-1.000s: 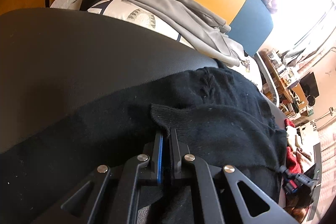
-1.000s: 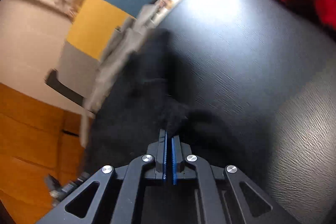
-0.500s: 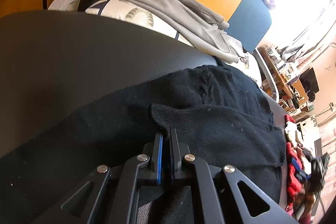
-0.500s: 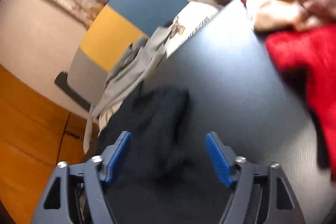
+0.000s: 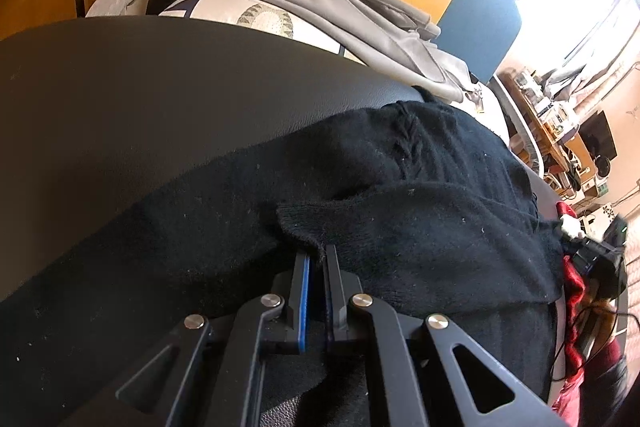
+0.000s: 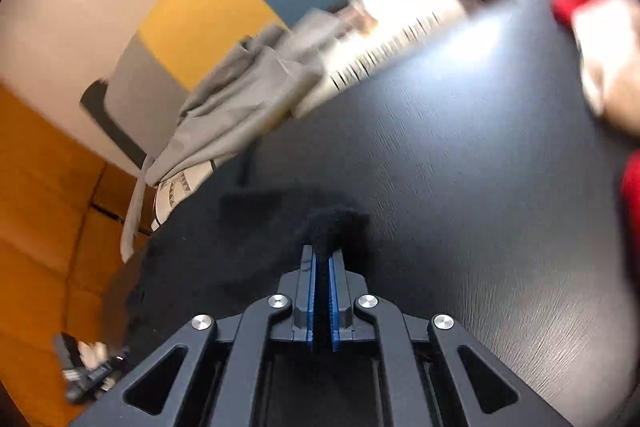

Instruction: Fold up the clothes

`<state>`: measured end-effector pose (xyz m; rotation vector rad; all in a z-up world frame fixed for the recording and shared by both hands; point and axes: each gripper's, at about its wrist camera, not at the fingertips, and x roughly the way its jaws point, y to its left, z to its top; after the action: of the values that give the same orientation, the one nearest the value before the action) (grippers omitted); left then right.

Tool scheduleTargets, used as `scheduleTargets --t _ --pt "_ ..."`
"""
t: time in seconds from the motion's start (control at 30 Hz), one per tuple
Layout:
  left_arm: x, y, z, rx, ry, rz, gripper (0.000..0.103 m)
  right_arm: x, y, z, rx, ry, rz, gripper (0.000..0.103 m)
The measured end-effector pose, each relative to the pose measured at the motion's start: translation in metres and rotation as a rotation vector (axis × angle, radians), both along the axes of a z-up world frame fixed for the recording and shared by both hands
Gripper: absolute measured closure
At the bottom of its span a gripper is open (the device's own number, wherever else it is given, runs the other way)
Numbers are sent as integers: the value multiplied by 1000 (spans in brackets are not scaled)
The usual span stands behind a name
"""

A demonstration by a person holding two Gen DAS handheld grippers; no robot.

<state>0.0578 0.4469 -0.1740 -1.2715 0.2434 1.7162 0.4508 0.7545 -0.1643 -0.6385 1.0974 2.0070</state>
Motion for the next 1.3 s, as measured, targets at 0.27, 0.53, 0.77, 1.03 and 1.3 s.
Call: scheduleTargets --t 0.27,0.53,0.77,1.03,1.3 --pt "2 0 8 -6 36 -6 97 -4 12 -12 20 -88 -4 97" --pt "0 -10 28 44 65 14 97 -8 -9 18 168 -146 13 73" --pt "-8 -15 34 90 48 67 99 -41 -53 38 294 -253 126 48" --pt "16 19 2 21 6 -19 99 -53 -53 -7 111 -290 136 49" --pt "6 -23 13 146 -139 62 98 -50 -100 10 125 -177 215 46"
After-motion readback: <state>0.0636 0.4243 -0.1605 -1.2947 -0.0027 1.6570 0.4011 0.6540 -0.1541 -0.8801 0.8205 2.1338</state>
